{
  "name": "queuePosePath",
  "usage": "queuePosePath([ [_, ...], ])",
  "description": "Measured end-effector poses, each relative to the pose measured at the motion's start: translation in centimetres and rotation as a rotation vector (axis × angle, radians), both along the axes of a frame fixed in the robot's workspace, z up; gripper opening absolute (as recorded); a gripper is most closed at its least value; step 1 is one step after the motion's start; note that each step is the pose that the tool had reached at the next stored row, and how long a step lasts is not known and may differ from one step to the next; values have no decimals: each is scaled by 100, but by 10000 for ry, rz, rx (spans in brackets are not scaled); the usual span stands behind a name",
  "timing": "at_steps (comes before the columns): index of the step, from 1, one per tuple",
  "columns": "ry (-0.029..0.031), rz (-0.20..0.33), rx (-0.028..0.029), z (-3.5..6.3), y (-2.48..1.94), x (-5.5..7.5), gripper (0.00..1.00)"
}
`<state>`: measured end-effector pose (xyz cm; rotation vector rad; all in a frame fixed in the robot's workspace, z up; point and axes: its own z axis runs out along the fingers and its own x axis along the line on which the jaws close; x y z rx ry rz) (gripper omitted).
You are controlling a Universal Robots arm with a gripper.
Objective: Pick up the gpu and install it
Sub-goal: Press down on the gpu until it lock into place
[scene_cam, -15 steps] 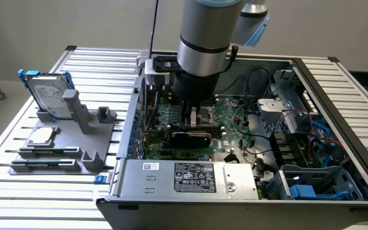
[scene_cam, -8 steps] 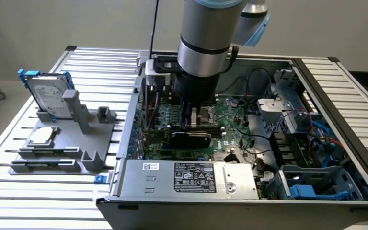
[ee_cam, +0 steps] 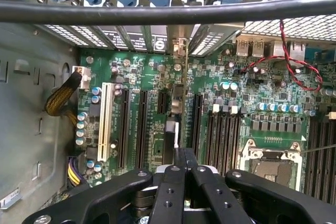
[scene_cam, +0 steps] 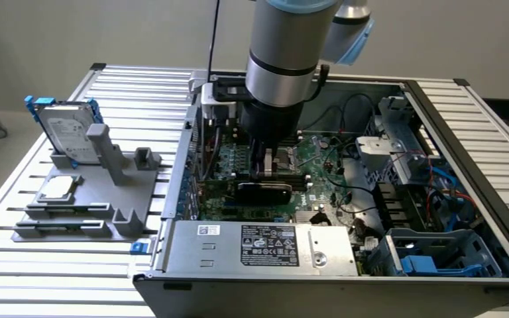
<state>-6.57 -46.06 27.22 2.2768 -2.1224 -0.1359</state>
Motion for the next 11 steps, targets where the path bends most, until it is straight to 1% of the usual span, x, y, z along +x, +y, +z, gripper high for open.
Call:
queuePosePath([
  [5, -16, 0, 13, -11, 13, 0, 11],
  [11, -45, 0, 14, -35, 14, 0, 11],
])
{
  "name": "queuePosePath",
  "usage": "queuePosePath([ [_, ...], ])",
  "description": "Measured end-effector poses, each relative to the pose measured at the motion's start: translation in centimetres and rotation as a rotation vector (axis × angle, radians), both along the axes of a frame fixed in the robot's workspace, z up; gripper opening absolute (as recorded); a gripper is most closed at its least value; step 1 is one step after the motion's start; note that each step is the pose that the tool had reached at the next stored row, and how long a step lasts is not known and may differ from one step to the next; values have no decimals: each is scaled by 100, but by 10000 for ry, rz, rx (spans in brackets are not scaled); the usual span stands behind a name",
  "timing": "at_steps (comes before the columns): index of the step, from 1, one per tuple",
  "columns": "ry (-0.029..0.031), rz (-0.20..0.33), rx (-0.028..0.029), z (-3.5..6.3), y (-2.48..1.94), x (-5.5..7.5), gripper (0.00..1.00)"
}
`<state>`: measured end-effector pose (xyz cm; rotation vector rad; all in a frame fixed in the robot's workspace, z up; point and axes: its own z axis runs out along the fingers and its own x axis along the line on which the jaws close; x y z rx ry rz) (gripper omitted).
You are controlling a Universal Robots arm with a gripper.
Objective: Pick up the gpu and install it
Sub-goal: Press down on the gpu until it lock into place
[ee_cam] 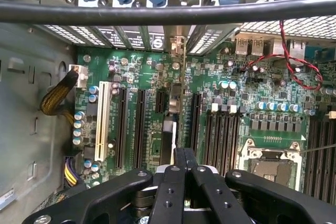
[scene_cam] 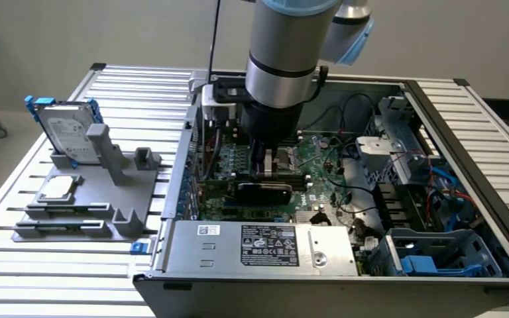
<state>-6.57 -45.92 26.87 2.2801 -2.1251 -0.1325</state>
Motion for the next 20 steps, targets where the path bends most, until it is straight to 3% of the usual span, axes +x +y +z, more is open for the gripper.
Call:
queuePosePath([
  [9, -19, -1, 17, -20, 1, 0, 11],
  [14, -19, -1, 18, 71, 0, 0, 11],
  [20, -18, -1, 21, 78, 0, -66, 11],
])
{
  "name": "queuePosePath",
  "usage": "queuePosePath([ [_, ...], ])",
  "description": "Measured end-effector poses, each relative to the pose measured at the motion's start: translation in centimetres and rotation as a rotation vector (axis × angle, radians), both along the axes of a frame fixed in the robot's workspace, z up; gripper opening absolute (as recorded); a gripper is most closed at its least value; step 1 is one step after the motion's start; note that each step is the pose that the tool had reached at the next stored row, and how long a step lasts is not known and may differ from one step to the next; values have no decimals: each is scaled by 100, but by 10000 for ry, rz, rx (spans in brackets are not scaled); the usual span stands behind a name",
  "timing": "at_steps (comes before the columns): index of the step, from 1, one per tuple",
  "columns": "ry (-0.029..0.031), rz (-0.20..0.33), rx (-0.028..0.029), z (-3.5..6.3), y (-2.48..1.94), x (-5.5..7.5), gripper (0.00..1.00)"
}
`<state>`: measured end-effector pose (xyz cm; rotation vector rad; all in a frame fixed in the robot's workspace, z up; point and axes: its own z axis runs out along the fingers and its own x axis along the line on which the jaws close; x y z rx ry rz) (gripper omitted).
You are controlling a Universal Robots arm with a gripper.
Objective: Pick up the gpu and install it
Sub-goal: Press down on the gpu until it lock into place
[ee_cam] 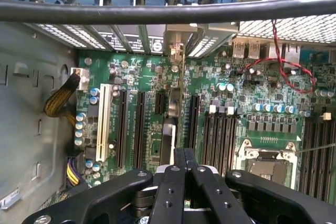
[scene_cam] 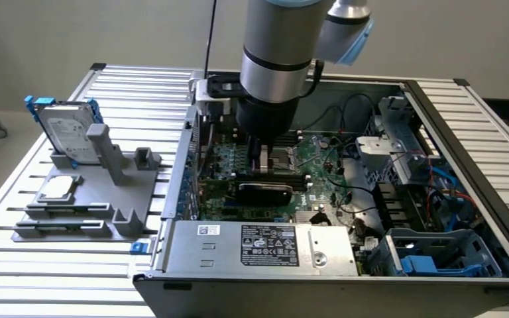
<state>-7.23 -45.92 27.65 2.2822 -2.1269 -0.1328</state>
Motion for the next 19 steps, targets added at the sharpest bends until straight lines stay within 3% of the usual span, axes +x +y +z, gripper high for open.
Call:
queuePosePath([
  [11, 27, 1, 5, 29, 0, -224, 11],
  [19, 142, 0, 3, 57, -1, -397, 11],
])
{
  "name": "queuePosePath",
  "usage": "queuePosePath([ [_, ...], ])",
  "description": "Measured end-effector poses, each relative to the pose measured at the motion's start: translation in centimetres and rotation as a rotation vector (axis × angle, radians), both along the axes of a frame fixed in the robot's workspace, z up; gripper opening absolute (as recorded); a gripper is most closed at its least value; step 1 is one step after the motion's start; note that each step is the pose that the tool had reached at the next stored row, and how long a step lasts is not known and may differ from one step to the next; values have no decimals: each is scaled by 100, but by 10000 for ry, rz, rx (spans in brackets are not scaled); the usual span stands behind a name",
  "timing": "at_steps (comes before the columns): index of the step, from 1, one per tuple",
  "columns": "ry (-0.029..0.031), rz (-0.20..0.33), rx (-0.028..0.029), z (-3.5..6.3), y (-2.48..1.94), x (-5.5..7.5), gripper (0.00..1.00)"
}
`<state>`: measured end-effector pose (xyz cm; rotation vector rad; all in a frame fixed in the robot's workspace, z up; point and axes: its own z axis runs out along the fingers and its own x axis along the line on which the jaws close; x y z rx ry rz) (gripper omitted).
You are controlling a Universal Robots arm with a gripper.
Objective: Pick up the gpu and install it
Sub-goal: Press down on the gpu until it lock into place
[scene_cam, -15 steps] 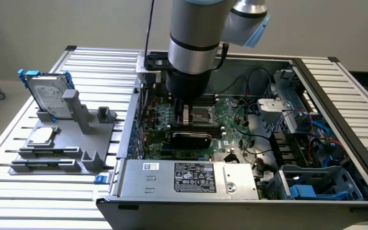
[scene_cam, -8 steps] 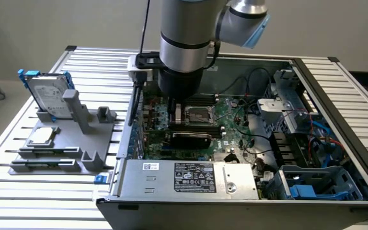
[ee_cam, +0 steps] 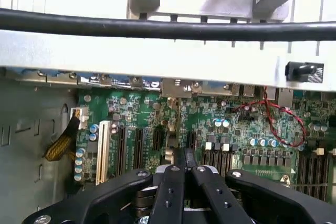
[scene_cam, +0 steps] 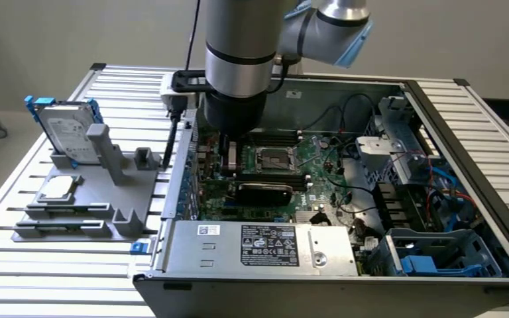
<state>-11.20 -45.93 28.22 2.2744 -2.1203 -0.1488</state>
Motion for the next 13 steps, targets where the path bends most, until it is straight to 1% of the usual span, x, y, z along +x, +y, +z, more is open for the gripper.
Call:
queuePosePath([
  [4, 36, 0, 0, 21, -11, -92, 11],
  [8, 67, 0, 4, 37, -43, -188, 11],
  [11, 113, 0, 3, 72, -57, -218, 11],
  [13, 134, 1, 5, 116, -61, -225, 11],
])
